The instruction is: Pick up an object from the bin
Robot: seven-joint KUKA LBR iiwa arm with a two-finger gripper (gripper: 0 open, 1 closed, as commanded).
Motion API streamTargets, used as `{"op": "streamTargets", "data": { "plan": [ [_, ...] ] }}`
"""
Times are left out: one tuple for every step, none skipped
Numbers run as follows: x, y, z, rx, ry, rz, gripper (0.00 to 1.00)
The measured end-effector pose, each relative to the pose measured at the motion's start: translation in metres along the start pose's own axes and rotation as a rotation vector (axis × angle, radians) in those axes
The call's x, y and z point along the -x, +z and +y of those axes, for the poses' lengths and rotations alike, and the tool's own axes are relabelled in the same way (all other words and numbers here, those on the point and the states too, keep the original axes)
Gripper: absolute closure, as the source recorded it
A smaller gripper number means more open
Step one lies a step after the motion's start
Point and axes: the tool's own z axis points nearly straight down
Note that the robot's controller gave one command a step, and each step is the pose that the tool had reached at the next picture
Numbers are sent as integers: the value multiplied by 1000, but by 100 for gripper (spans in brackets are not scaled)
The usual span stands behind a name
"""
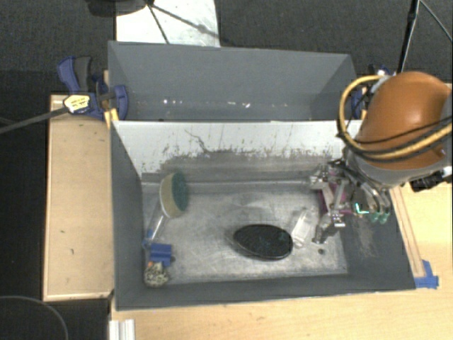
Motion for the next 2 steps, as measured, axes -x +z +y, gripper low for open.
{"op": "streamTargets", "data": {
  "plan": [
    [-11, 148, 24, 1, 1, 0, 0],
    [-10, 144, 23, -1, -1, -6, 100]
  ]
}}
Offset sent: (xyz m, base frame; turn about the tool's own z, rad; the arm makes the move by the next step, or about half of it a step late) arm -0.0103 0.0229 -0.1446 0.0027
